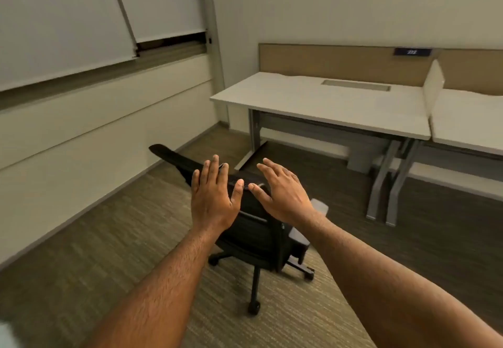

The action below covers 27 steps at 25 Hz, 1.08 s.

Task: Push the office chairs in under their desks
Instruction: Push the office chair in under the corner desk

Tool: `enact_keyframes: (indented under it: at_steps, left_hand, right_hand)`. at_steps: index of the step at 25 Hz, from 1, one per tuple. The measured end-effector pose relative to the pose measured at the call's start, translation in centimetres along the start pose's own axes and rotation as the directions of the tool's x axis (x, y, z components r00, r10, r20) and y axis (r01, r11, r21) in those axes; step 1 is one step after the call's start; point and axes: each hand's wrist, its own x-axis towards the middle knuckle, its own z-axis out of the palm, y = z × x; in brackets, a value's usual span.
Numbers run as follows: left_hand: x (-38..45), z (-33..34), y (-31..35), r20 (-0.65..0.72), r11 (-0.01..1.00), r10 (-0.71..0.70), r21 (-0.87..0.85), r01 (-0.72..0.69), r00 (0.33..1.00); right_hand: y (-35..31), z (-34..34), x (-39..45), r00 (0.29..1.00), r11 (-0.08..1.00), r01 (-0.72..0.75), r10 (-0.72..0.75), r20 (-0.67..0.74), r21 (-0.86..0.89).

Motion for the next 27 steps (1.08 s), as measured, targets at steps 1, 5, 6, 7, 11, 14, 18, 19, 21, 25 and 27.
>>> enact_keyframes:
  at_steps: [1,5,6,7,11,14,18,19,21,25,27]
  left_hand:
    - [0.1,0.0,-1.1,0.014,0.999,-0.030,0.017,0.030,0.999]
    - [1.6,1.6,-6.3,0.089,0.994,-0.091,0.072,0.084,0.992]
    - [2.3,2.1,-7.6,0.116,0.993,-0.101,0.075,0.092,0.988]
    - [3.2,2.6,-9.1,0.148,0.992,-0.113,0.068,0.104,0.983]
    - [7.9,4.1,-13.8,0.218,0.989,-0.146,0.043,0.139,0.965]
    - [12.4,5.1,-17.8,0.212,0.992,-0.124,0.043,0.117,0.969]
    - [17.3,6.0,-22.7,0.264,0.994,-0.089,0.079,0.071,0.960]
    - [18.2,6.2,-23.5,0.270,0.995,-0.077,0.085,0.056,0.960]
    - [19.4,6.3,-24.6,0.246,0.997,-0.045,0.071,0.028,0.968]
    - [21.4,7.1,-25.6,0.154,1.000,-0.005,-0.014,0.007,0.988]
    - [22.3,7.6,-25.5,0.128,0.999,0.003,-0.043,0.003,0.992]
  right_hand:
    - [-0.6,0.9,0.4,1.000,1.000,0.012,-0.012,0.016,0.005]
    - [-1.7,4.1,2.8,0.991,1.000,0.019,-0.017,0.136,-0.011]
    - [-1.9,4.8,3.6,0.988,1.000,0.012,-0.009,0.153,-0.023]
    - [-2.2,5.4,4.5,0.986,0.999,-0.006,0.012,0.166,-0.039]
    - [-4.1,7.4,8.2,0.979,0.980,-0.065,0.100,0.176,-0.190]
    - [-4.4,8.5,10.1,0.977,0.951,-0.113,0.159,0.142,-0.287]
    - [-3.8,9.2,11.2,0.970,0.911,-0.199,0.236,0.062,-0.360]
    - [-3.6,9.3,11.4,0.965,0.906,-0.216,0.254,0.061,-0.365]
    - [-3.3,9.4,11.9,0.961,0.897,-0.240,0.275,0.043,-0.371]
    - [-2.6,9.5,13.6,0.956,0.868,-0.280,0.292,-0.035,-0.410]
    - [-2.1,9.4,14.4,0.953,0.856,-0.294,0.298,-0.059,-0.425]
